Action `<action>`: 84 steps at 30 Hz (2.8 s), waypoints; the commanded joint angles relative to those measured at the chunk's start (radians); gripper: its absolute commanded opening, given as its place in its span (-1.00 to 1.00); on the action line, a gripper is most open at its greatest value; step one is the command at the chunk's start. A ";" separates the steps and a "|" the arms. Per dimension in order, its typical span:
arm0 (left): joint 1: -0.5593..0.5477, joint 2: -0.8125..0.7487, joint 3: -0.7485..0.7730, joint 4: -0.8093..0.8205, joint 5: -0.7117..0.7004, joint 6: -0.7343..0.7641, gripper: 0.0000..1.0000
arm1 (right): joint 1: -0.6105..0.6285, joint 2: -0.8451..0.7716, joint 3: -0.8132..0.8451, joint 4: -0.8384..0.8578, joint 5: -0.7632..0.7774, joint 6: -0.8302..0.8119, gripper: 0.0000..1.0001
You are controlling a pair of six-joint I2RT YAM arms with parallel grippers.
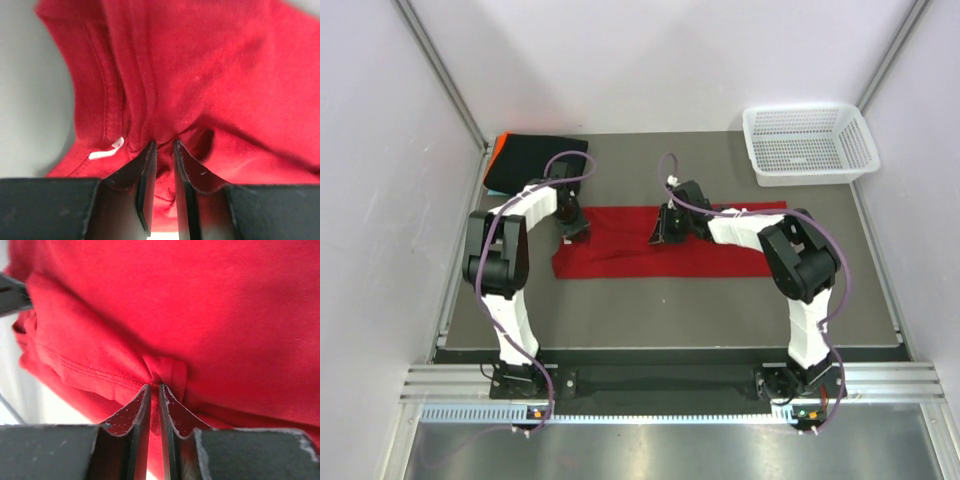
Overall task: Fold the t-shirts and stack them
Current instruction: Fold the tshirt
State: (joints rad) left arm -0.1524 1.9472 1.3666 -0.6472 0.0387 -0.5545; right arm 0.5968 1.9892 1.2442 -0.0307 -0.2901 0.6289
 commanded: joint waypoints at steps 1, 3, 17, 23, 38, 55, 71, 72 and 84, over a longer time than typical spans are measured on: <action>0.005 0.022 -0.030 -0.013 -0.189 -0.061 -0.49 | -0.017 0.006 0.012 0.002 0.054 -0.038 -0.74; 0.005 0.024 -0.031 -0.019 -0.197 -0.073 -0.51 | -0.025 -0.007 0.023 -0.017 0.057 -0.044 -0.74; 0.002 -0.230 0.033 -0.105 -0.111 0.013 -0.39 | -0.198 -0.418 -0.123 -0.296 0.226 -0.012 -0.28; 0.036 -0.393 -0.188 -0.023 -0.063 -0.041 -0.24 | -0.439 -0.611 -0.285 -0.463 0.347 0.109 -0.13; 0.105 -0.455 -0.498 0.152 0.032 -0.179 -0.27 | -0.726 -0.685 -0.469 -0.485 0.387 0.091 -0.03; 0.105 -0.493 -0.443 0.055 -0.145 -0.143 -0.28 | -0.735 -0.552 -0.549 -0.379 0.462 0.123 -0.11; 0.103 -0.548 -0.356 0.050 -0.082 -0.105 -0.24 | -1.015 -0.680 -0.632 -0.437 0.421 -0.041 -1.00; 0.103 -0.556 -0.359 0.081 -0.057 -0.088 -0.23 | -1.035 -0.691 -0.638 -0.443 0.422 -0.049 -1.00; 0.022 -0.393 -0.278 0.257 0.138 0.008 -0.15 | -1.086 -0.803 -0.514 -0.584 0.353 -0.024 -0.32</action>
State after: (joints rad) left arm -0.1173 1.5032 1.0290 -0.4877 0.1509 -0.5915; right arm -0.4812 1.2415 0.6384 -0.5716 0.0772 0.6113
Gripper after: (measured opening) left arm 0.427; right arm 0.322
